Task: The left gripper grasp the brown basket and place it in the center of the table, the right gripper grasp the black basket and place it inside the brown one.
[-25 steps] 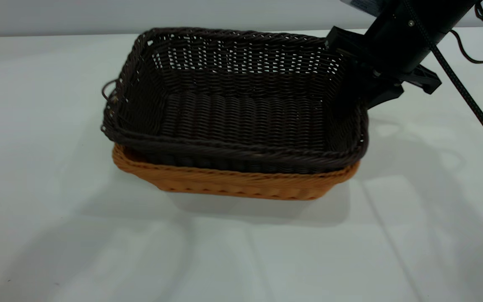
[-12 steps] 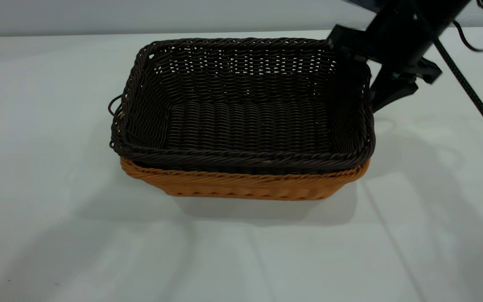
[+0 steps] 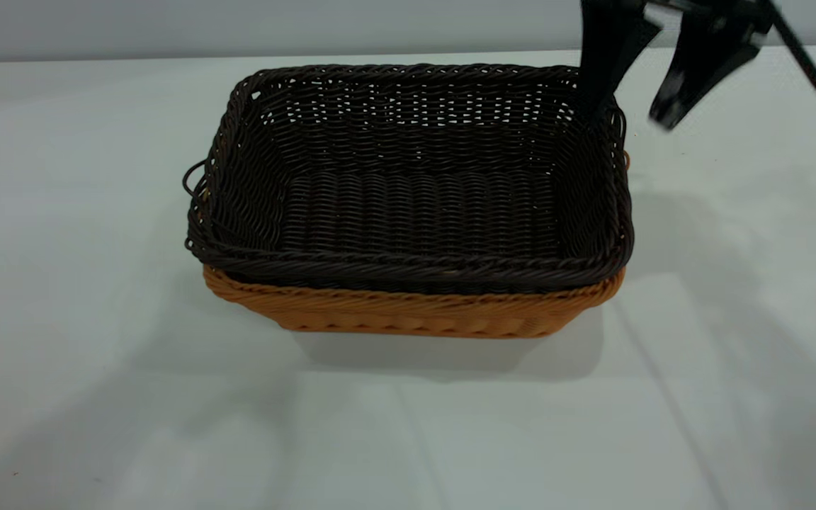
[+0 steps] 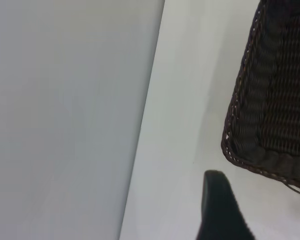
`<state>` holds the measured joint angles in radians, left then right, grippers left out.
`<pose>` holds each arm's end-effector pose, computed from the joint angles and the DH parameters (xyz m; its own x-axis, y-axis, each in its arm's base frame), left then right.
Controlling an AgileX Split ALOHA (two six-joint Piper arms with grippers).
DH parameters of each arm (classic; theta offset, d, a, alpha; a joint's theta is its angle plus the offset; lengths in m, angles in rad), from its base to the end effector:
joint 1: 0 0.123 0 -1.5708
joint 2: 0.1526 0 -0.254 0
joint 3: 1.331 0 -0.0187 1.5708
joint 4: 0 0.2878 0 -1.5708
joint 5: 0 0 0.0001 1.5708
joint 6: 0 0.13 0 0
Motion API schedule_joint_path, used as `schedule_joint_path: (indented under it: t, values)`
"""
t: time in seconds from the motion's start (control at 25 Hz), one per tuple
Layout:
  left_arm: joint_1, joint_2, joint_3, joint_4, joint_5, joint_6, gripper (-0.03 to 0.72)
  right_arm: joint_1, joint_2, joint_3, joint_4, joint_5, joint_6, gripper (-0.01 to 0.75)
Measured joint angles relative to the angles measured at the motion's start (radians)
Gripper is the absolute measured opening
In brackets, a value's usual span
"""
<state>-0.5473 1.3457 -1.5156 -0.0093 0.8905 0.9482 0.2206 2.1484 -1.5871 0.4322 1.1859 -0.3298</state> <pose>0.3068 -0.1881 0.3906 0.1278 0.8694 -0.4773 0.7177 0.2511 0.6495 0.4060 0.1428 0.0779 -0.9336 -0.3582 -0.0073 -0.3324 0.8581 0.3914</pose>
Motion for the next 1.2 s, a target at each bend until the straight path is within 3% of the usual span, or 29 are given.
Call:
schedule_joint_path:
  t: [0.36, 0.56, 0.72, 0.96, 1.2]
  values:
    - [0.000, -0.196, 0.000, 0.001, 0.124, -0.071, 0.383, 0.000, -0.248, -0.024, -0.040, 0.025, 0.092, 0.566]
    - [0.000, -0.285, 0.000, 0.066, 0.267, -0.229, 0.383, 0.000, -0.476, -0.024, -0.040, 0.045, 0.124, 0.565]
    - [0.000, -0.329, 0.000, 0.149, 0.277, -0.392, 0.383, 0.000, -0.665, -0.006, -0.042, 0.054, 0.141, 0.565]
    - [0.000, -0.366, 0.031, 0.211, 0.277, -0.649, 0.383, 0.000, -0.938, 0.125, -0.112, 0.067, 0.195, 0.565]
    - [0.000, -0.379, 0.161, 0.239, 0.277, -0.807, 0.383, 0.000, -1.171, 0.376, -0.262, 0.071, 0.266, 0.565]
